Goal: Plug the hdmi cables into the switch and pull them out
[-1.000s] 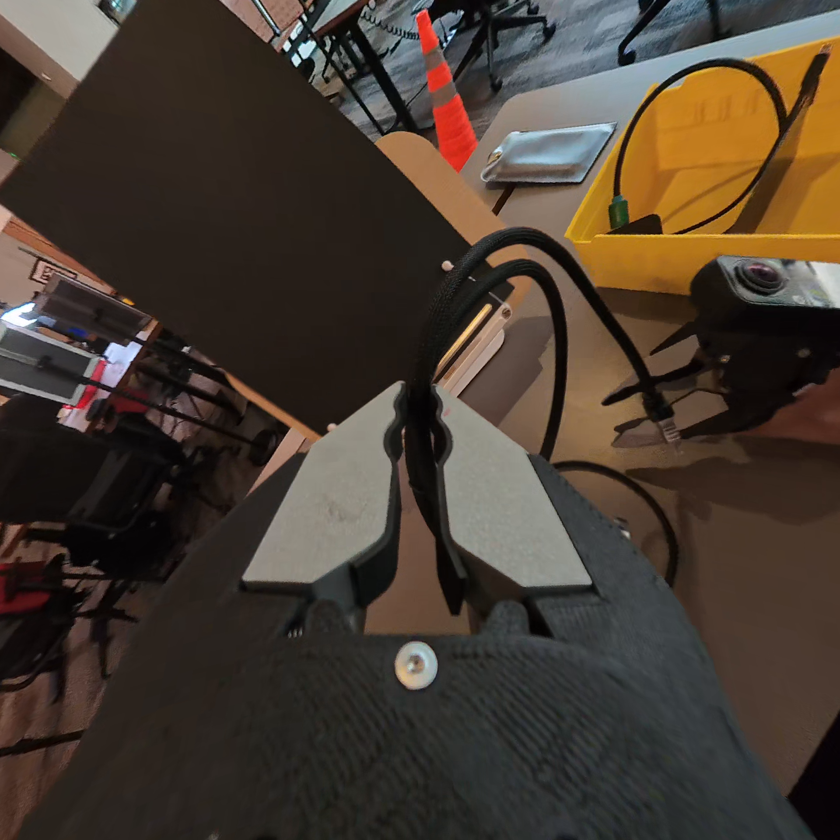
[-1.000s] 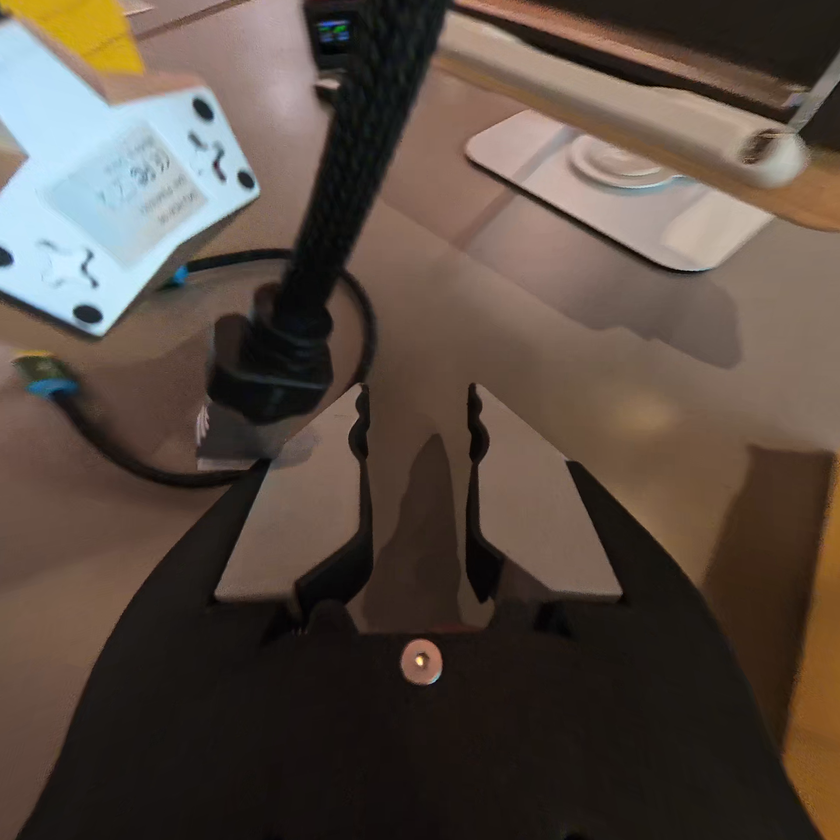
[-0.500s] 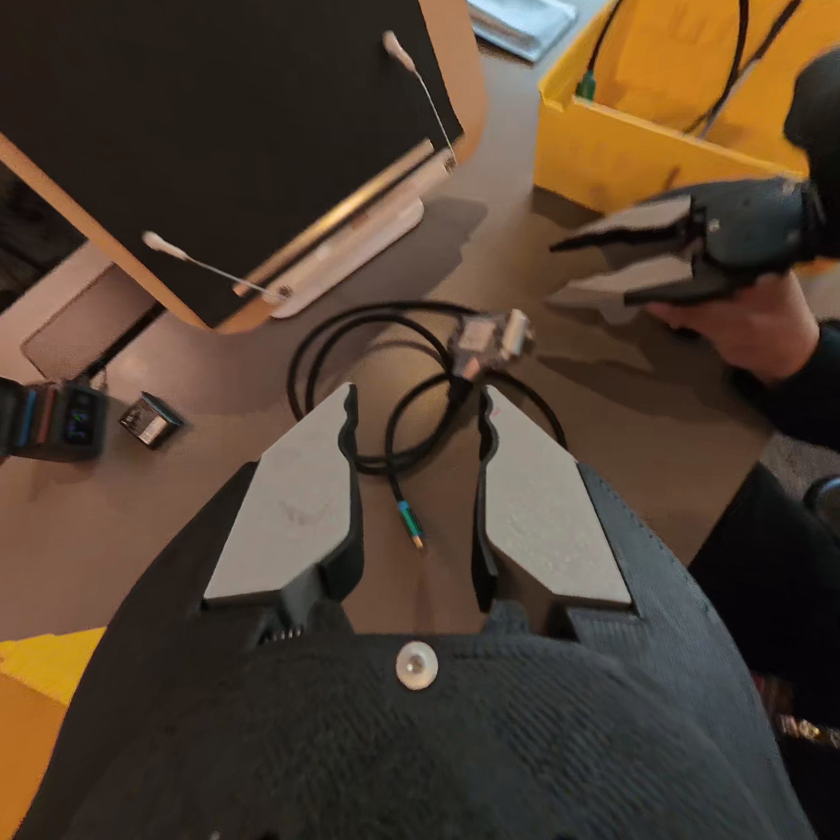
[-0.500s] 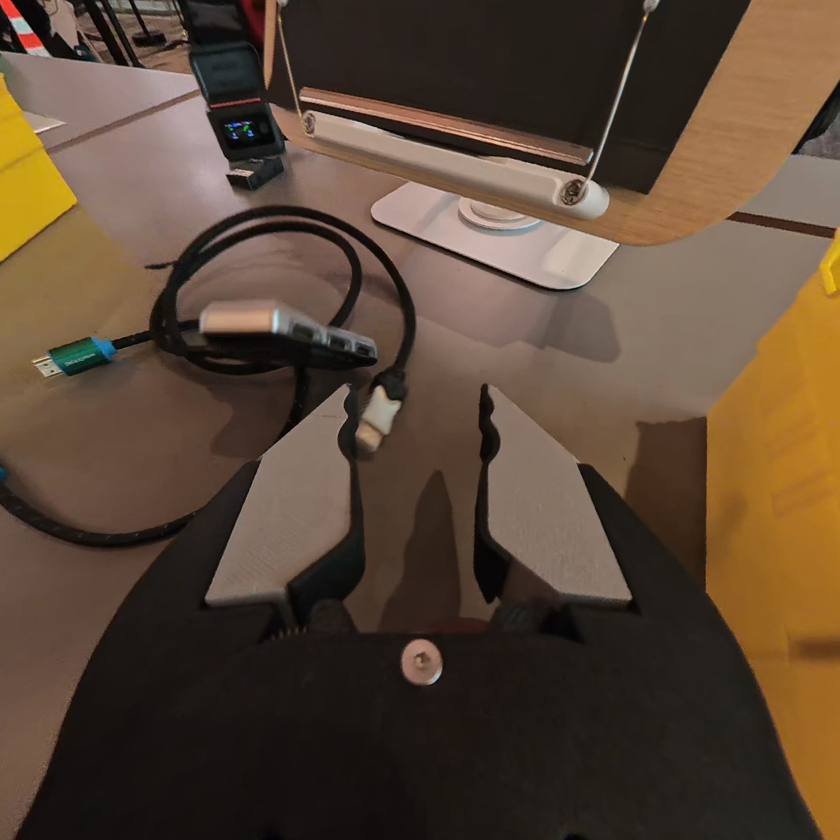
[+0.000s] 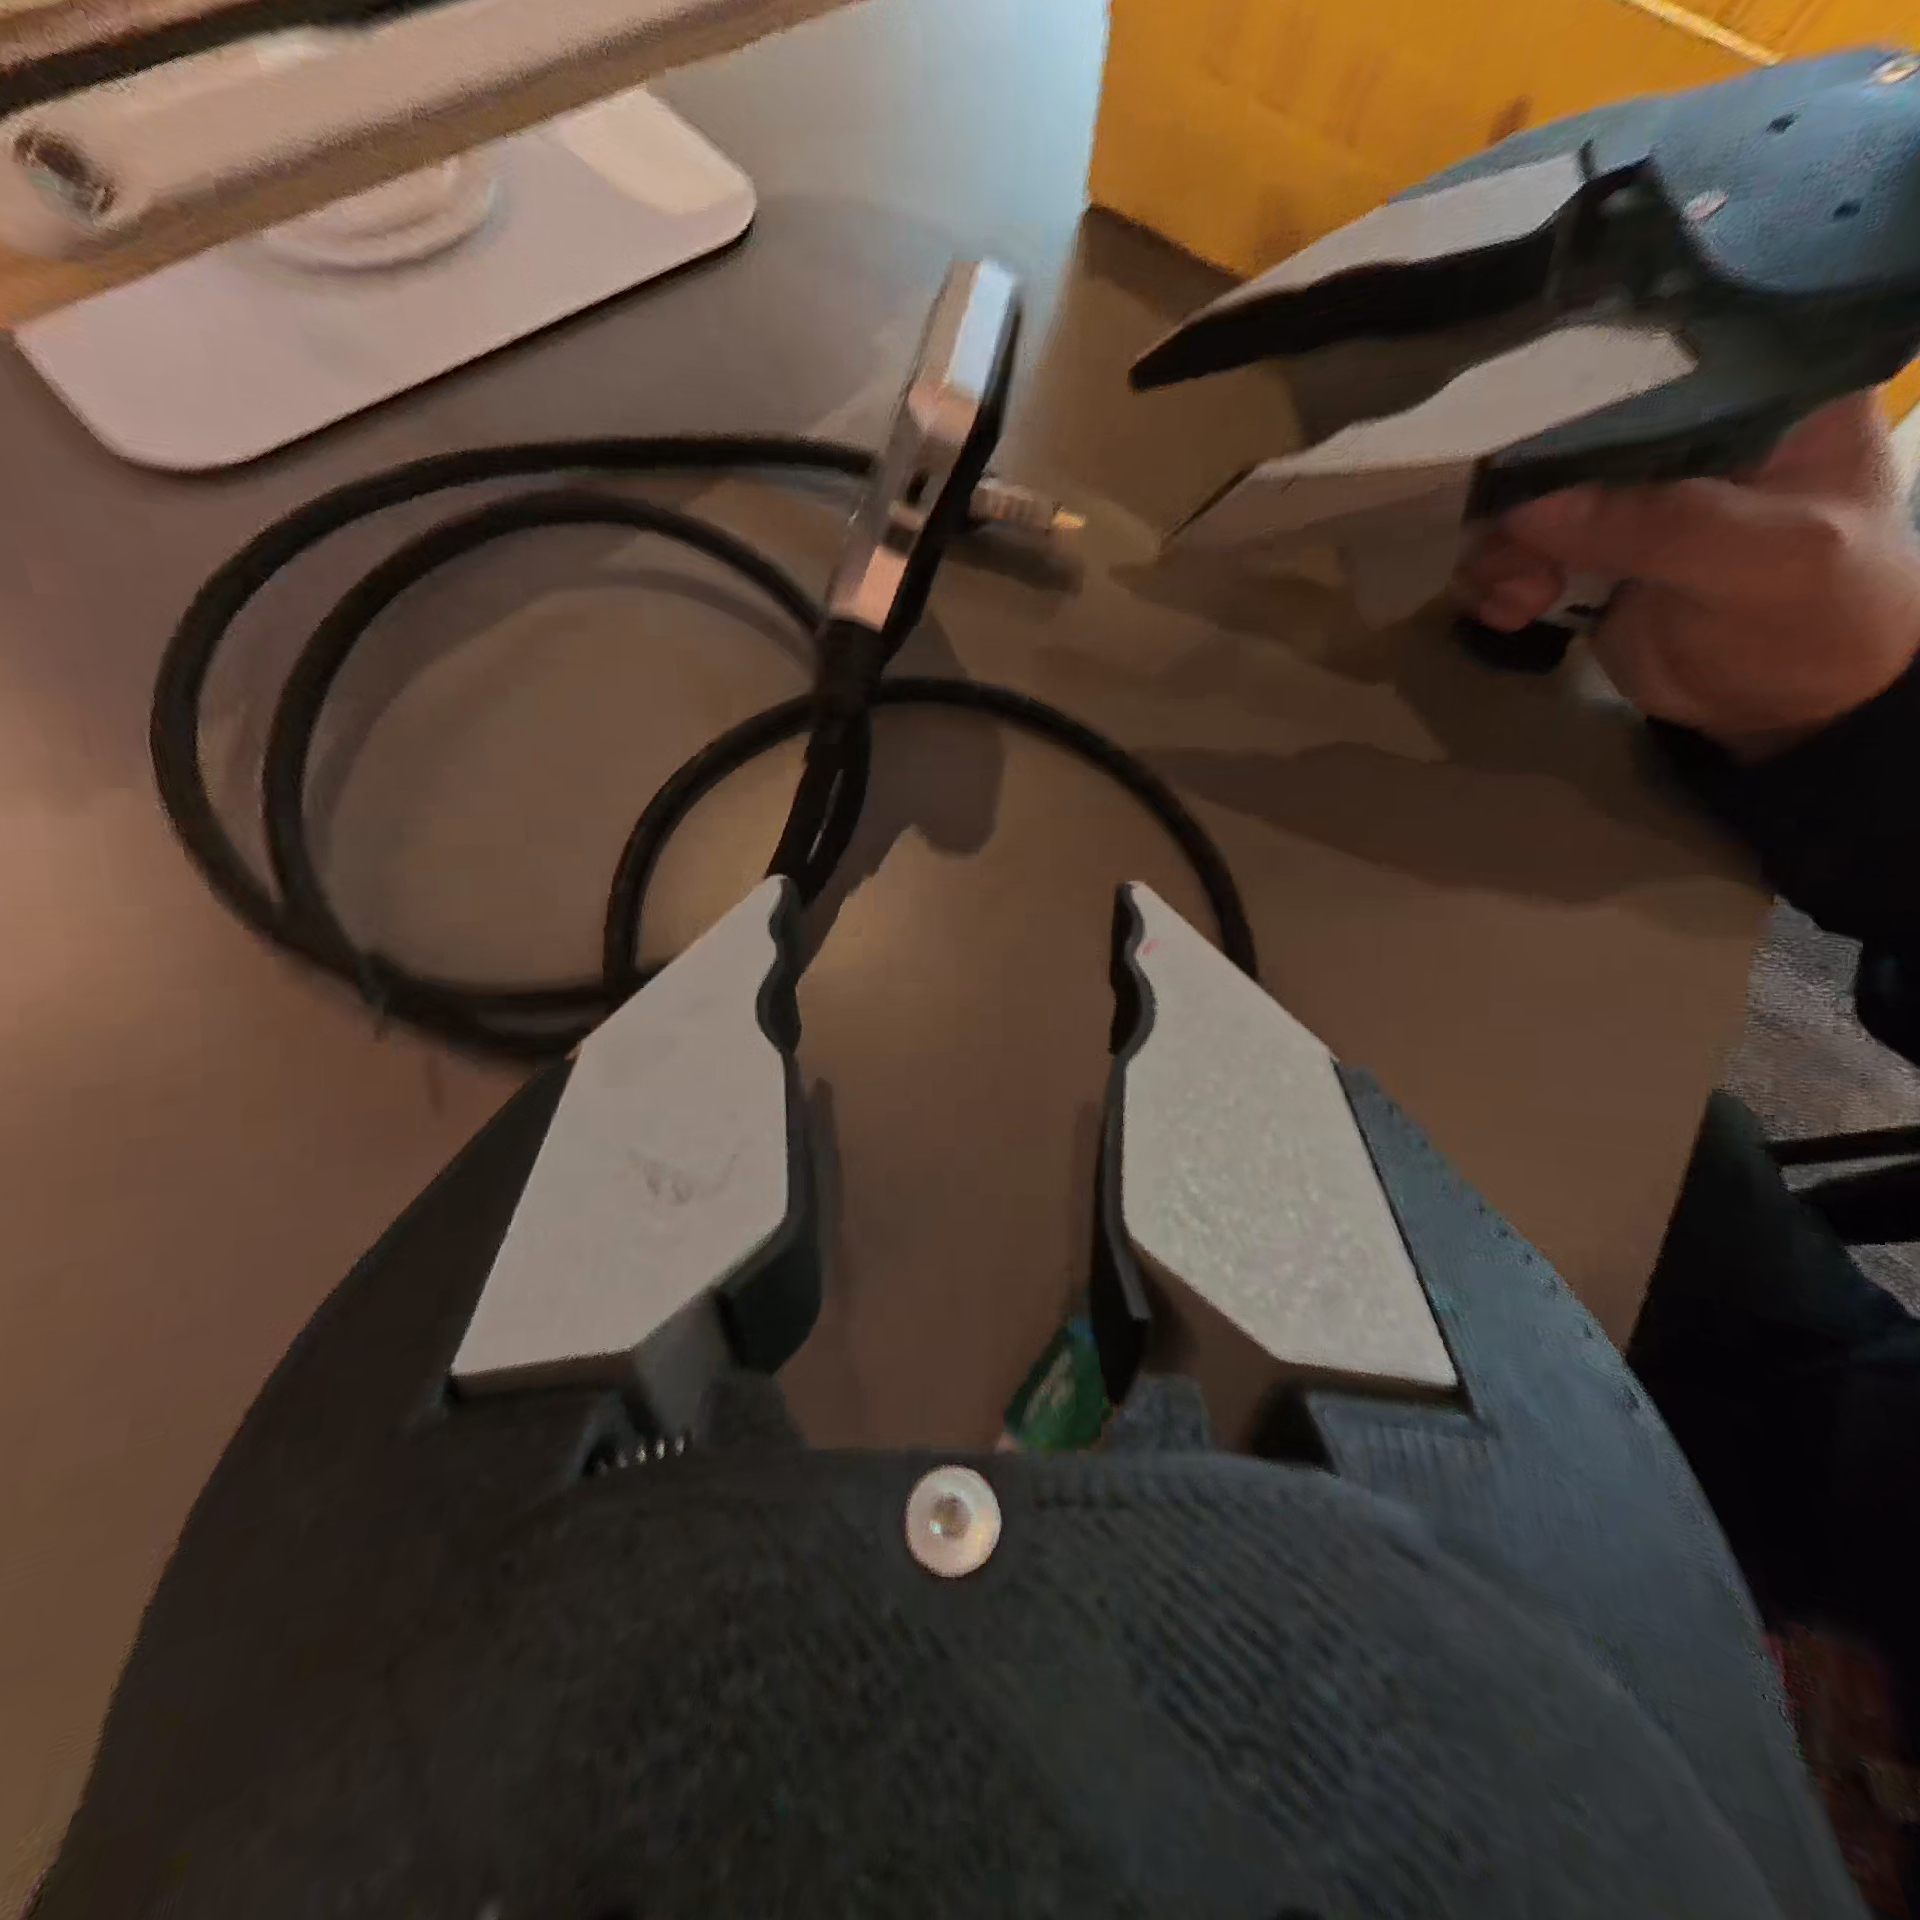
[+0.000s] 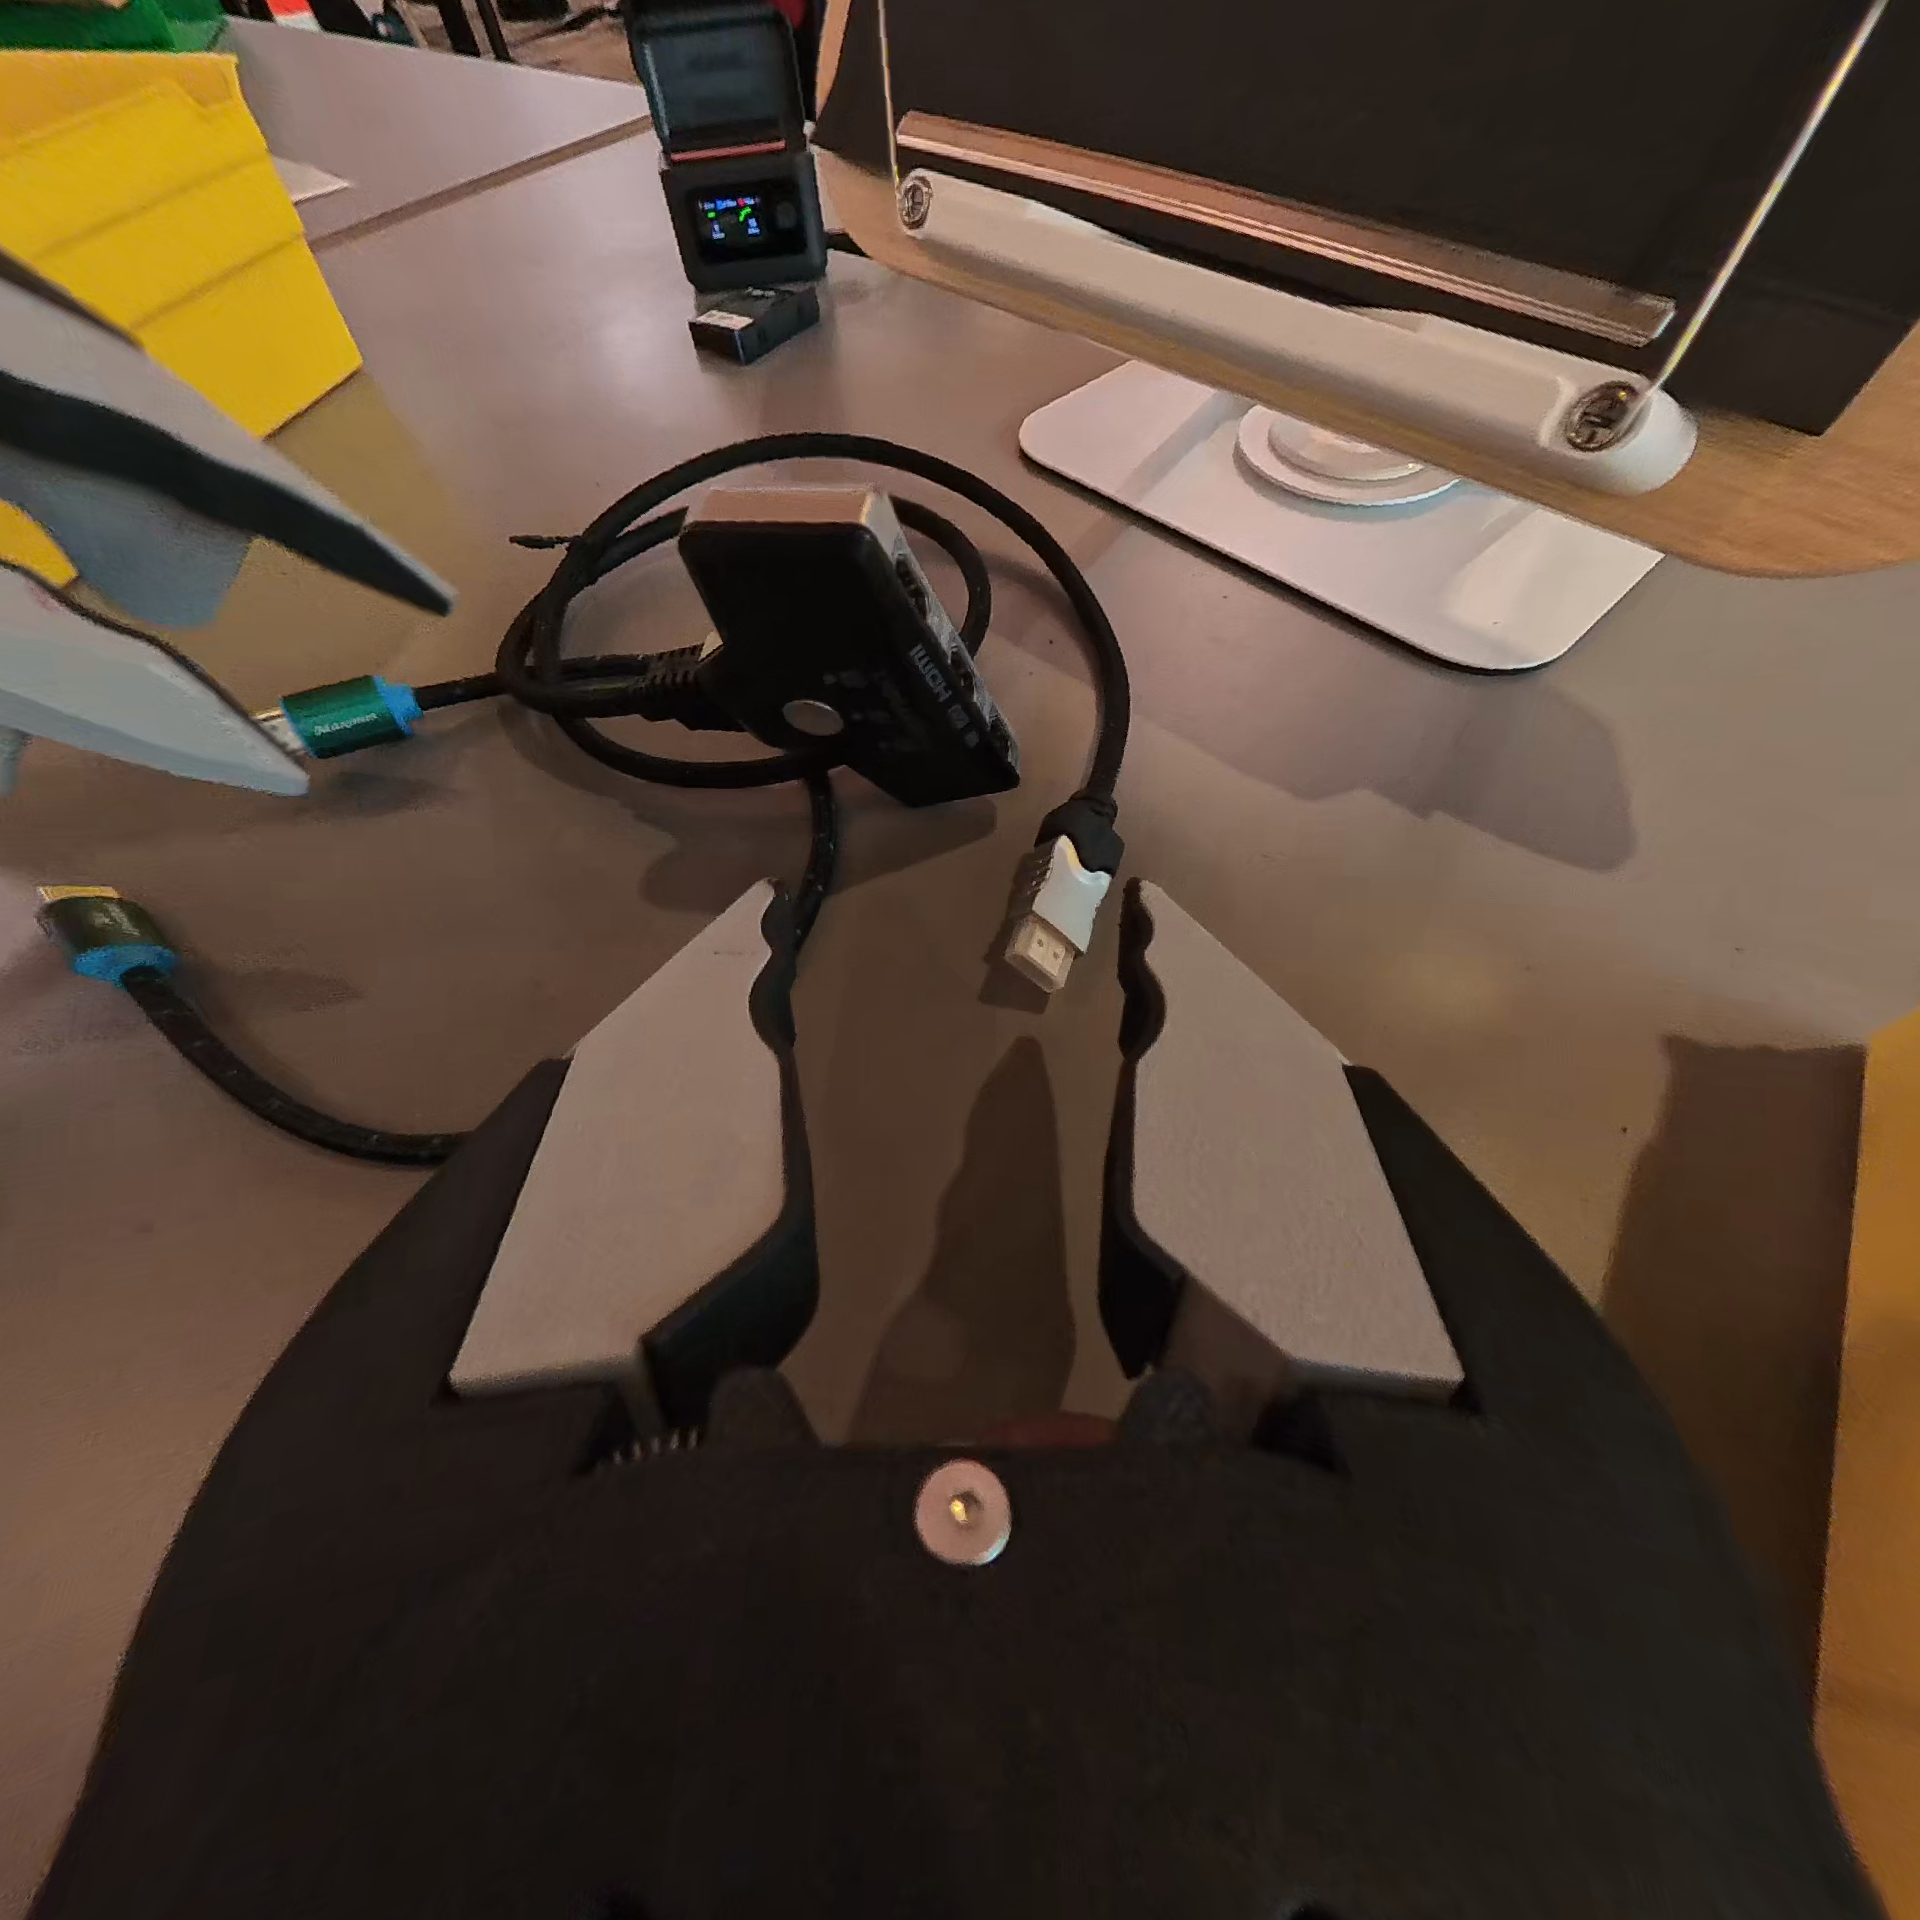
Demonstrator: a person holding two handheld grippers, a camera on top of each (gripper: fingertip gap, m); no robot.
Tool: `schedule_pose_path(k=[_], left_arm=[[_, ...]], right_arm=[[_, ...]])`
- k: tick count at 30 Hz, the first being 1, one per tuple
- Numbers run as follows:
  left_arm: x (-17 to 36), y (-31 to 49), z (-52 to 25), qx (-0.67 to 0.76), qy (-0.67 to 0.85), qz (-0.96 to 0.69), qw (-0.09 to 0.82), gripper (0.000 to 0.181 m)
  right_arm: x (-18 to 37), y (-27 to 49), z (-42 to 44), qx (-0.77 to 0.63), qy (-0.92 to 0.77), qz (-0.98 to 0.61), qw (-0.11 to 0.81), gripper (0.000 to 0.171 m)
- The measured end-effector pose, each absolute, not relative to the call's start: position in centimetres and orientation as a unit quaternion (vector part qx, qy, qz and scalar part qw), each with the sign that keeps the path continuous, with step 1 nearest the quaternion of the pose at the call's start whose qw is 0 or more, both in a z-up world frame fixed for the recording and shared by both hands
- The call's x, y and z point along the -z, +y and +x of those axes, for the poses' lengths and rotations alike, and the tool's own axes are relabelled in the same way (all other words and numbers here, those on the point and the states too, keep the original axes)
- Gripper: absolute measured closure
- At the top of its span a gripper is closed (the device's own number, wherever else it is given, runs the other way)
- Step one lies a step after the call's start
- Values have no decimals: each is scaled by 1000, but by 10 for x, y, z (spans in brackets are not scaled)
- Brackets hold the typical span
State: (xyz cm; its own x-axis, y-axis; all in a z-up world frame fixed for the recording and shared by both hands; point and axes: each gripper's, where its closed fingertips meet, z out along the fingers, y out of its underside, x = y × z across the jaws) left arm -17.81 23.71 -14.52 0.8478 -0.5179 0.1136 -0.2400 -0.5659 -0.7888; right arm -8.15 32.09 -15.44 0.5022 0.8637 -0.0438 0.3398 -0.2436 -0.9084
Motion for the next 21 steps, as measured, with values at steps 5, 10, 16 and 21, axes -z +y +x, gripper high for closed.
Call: schedule_pose_path(k=[5,10,16,21], left_arm=[[126,285,-145,108,295,-837,448,138],[143,322,-122,98,318,-861,384,136],[114,323,-149,70,318,-817,475,162],[73,280,-195,156,266,-735,603,163]], right_arm=[[156,317,-84,-285,-422,-731,454,109],[156,315,-85,-289,-429,-727,452,109],[155,309,-87,-301,-438,-719,448,110],[156,291,-100,-314,-478,-695,435,109]])
